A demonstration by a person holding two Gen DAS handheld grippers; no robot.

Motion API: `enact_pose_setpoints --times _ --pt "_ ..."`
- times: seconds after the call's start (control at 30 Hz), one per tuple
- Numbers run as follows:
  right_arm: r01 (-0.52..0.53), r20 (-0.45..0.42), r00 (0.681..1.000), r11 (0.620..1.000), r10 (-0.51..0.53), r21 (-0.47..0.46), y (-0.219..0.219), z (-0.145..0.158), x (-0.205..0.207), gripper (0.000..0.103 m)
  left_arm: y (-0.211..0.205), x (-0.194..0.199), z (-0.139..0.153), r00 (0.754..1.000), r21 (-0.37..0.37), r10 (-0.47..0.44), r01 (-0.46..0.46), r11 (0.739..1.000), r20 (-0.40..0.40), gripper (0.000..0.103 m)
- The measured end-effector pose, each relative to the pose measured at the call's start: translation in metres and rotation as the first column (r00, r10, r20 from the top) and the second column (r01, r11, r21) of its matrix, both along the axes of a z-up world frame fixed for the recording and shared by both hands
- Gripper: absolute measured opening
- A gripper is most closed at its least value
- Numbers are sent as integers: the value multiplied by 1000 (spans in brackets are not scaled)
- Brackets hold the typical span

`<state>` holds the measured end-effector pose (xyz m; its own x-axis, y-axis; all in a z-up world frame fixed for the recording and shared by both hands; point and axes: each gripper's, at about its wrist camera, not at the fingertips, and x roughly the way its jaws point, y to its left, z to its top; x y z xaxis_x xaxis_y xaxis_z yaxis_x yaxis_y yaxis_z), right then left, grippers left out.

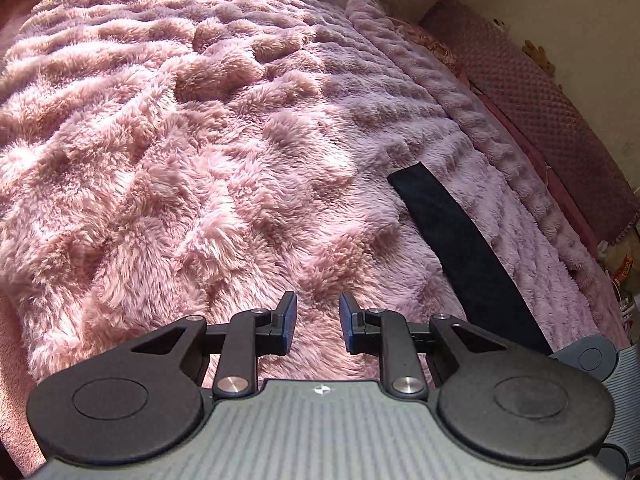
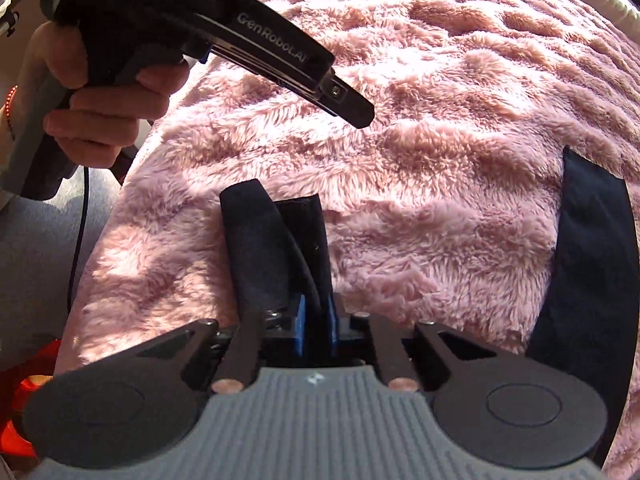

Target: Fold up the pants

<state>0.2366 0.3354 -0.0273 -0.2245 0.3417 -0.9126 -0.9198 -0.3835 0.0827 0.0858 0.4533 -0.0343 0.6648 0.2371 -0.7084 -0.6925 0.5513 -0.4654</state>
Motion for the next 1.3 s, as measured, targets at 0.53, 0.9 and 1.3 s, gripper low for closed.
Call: enact_pose_setpoints --times 0.53,0.9,1.3 --pt "38 29 999 999 -38 -27 -26 -1 7 20 -3 4 -6 1000 -11 1 -2 1000 -25 26" --pt "135 -154 983 967 -103 216 -40 22 39 0 3 6 3 998 70 42 -46 997 52 32" --pt "409 -260 909 814 -325 413 -46 68 145 0 -19 64 -28 999 -50 -31 30 998 -16 32"
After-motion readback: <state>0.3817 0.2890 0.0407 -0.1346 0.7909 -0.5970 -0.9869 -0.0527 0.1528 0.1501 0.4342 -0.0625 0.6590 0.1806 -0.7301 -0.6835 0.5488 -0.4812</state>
